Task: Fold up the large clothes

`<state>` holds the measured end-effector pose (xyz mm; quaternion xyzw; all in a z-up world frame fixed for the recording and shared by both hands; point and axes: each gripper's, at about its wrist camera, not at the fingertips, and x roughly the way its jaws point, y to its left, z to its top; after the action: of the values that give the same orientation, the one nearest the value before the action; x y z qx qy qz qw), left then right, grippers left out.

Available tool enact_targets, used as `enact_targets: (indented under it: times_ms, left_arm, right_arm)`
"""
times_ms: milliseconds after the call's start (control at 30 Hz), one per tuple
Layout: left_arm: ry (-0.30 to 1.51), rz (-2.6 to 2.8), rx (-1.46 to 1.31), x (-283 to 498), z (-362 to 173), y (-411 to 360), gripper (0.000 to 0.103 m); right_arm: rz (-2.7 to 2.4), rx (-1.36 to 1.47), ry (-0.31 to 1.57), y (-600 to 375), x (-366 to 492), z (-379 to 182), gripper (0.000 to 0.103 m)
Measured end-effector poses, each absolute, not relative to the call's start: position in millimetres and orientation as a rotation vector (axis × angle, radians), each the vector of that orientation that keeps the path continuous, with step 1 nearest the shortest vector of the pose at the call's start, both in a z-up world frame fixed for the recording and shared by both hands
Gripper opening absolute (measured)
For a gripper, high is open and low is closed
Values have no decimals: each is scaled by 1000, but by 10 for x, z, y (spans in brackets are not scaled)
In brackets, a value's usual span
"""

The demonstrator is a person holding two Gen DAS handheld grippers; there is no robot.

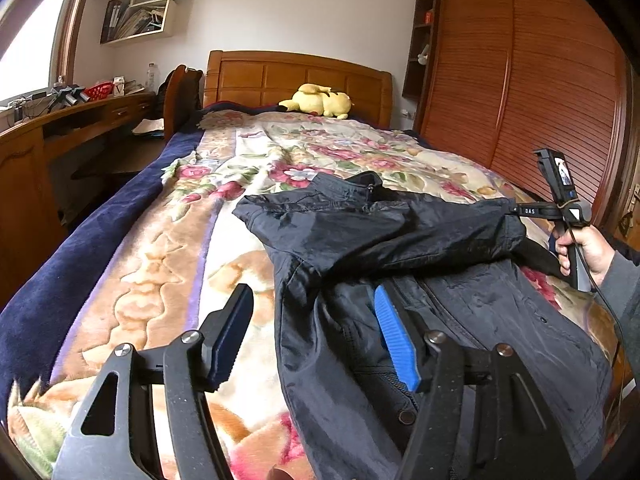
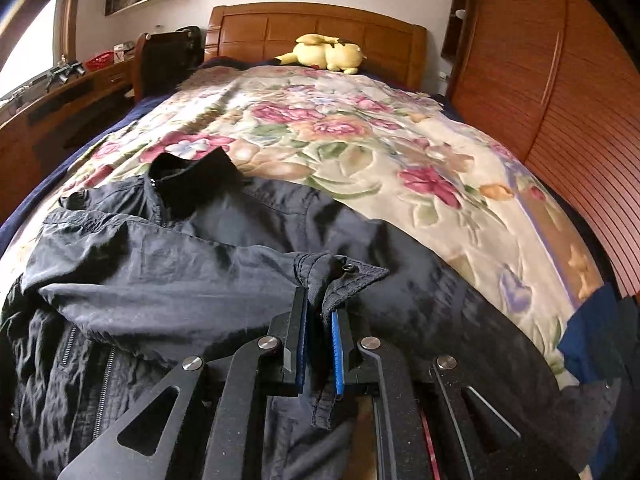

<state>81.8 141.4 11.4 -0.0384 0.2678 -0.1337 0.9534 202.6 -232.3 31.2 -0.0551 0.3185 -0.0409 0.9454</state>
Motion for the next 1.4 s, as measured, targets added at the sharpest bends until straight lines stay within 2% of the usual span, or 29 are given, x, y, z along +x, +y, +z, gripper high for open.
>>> enact_targets:
  times_ms: [67, 133, 233, 300, 367, 667, 733, 800, 867, 1400]
  left_arm:
    - [542, -271, -76, 813, 126, 1407, 65]
    - [538, -269, -69, 807, 148, 1395, 65]
    - [533, -262, -58, 780, 181, 1347, 65]
    - [524, -257, -30, 748, 218, 1272, 66]
    - [520, -250, -10, 731, 258, 1190, 66]
    - [483, -267, 21, 635, 525, 797, 67]
    - [476, -268, 17, 628, 584, 713, 67]
    - [467, -275, 23, 621, 641, 612, 67]
    - [463, -284, 34, 611, 673, 506, 67]
    - [452, -372, 84, 483, 682, -213, 71]
  right_arm:
    - [-59, -85, 652, -2360, 1973, 369, 10]
    - [-42, -60, 653, -2395, 1922, 362, 15]
    - [-14, -27, 641, -2502, 1723, 373, 27]
    - [11, -9, 635, -2556, 1582, 359, 45]
    - [30, 10, 627, -2703, 1437, 348, 52]
    - [16, 76, 619, -3359, 684, 363, 55]
    - [-10, 86, 604, -3532, 571, 348, 59]
    - [-37, 94, 599, -3719, 472, 307, 68]
    - [-59, 105, 603, -3901, 397, 259, 72]
    - [-270, 152, 652, -4764, 130, -104, 72]
